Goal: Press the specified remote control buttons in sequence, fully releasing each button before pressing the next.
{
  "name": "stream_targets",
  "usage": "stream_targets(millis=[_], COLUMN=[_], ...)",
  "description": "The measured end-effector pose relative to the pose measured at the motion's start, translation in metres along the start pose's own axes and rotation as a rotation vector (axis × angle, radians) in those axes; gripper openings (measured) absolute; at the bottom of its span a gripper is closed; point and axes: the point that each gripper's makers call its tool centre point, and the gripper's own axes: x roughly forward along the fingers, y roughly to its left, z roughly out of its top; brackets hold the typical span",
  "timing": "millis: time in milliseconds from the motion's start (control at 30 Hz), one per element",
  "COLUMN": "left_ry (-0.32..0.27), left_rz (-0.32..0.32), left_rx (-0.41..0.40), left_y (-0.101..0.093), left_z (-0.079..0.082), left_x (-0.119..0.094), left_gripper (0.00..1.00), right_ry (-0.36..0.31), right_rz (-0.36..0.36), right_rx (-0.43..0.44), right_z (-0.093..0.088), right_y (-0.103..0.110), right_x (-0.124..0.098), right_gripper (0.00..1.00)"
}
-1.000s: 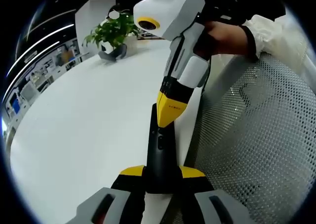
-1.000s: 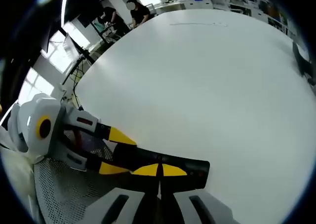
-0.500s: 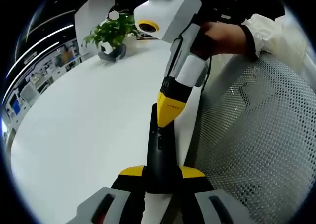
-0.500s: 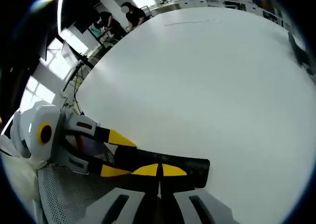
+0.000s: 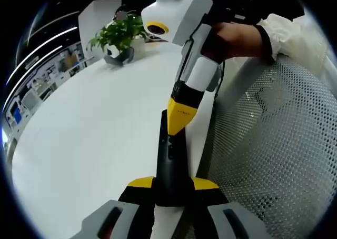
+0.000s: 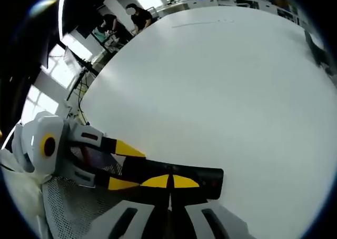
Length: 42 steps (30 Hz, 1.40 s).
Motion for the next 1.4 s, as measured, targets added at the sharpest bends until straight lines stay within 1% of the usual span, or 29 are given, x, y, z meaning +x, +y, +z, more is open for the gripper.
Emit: stream_targets(millis=[167, 267, 367, 400, 433, 533, 867, 967, 1100, 1133, 1400], left_ry=[0.0, 0.0, 0.0, 0.0, 0.0, 0.0, 0.005, 0.006, 0.007, 0.007, 0.005], left_rz=[0.0, -0.001, -0.002, -0.003, -0.003, -0.005, -0.006, -0.005, -0.004, -0.004, -0.006], left_rx=[-0.001, -0.001, -0.005, -0.006, -0.008, -0.013, -0.02, -0.018, -0.011, -0.009, -0.006], left_y=[0.0, 0.0, 0.0, 0.001, 0.001, 0.0, 0.001, 0.001, 0.001, 0.001, 0.001], left_z=[0.0, 0.0, 0.0, 0.0, 0.0, 0.0, -0.001, -0.001, 0.0, 0.0, 0.0], left_x=[0.0, 0.0, 0.0, 0.0, 0.0, 0.0, 0.0, 0.0, 0.0, 0.0, 0.001], left_gripper=[0.25, 0.25, 0.25, 0.25, 0.25, 0.25, 0.25, 0.25, 0.25, 0.25, 0.25], right_ry=[0.0, -0.004, -0.002, 0.002, 0.008, 0.005, 0.033, 0.058, 0.072, 0.079, 0.088], right_rz=[-0.003, 0.009, 0.015, 0.015, 0.011, 0.004, -0.003, -0.018, -0.028, -0.041, -0.057], right_rx=[0.005, 0.044, 0.058, 0.047, 0.016, 0.013, 0.042, 0.052, 0.056, 0.05, 0.05], right_z=[0.0, 0.0, 0.001, 0.0, 0.0, 0.0, -0.005, -0.009, -0.011, -0.012, -0.014], right_y=[0.0, -0.003, -0.003, -0.003, -0.003, -0.002, -0.005, -0.007, -0.009, -0.01, -0.013], right_x=[0.0, -0.001, -0.002, -0.002, -0.002, -0.001, -0.004, -0.007, -0.008, -0.009, -0.01], right_gripper=[0.0, 0.0, 0.0, 0.0, 0.0, 0.0, 0.0, 0.0, 0.0, 0.0, 0.0])
